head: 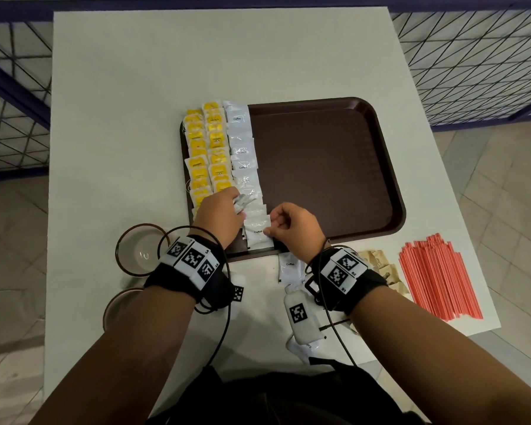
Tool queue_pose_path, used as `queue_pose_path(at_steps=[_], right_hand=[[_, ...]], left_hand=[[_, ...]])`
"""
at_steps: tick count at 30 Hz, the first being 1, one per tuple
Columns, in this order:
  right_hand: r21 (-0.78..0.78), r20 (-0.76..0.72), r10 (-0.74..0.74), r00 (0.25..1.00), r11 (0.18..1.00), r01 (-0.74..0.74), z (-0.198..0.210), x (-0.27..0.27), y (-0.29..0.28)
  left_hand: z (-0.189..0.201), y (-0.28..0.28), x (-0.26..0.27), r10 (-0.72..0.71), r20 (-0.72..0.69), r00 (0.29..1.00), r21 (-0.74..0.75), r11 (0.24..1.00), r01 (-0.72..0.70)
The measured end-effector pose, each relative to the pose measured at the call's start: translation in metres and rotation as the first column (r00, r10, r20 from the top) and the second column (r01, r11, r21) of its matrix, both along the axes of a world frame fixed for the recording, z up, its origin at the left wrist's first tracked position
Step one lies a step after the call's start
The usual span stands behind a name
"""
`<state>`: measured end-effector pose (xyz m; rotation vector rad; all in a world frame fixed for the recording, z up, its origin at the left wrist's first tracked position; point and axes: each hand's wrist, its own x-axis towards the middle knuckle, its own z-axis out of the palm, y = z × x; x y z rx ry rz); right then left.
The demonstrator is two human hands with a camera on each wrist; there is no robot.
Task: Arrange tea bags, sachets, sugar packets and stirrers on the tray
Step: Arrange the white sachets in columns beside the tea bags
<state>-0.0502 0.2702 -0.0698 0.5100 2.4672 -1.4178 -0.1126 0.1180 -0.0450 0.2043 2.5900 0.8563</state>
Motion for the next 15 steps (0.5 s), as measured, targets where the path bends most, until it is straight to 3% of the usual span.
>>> queue_pose_path(at_steps=[15], right_hand=[[0.060,0.039,0.004,0.999,0.998,-0.006,0.0033,-0.0026,-0.0038]], left_hand=[[0.0060,-0.0014,0.0035,-0.055,-0.092,0.994,-0.035,0.998,0.052]])
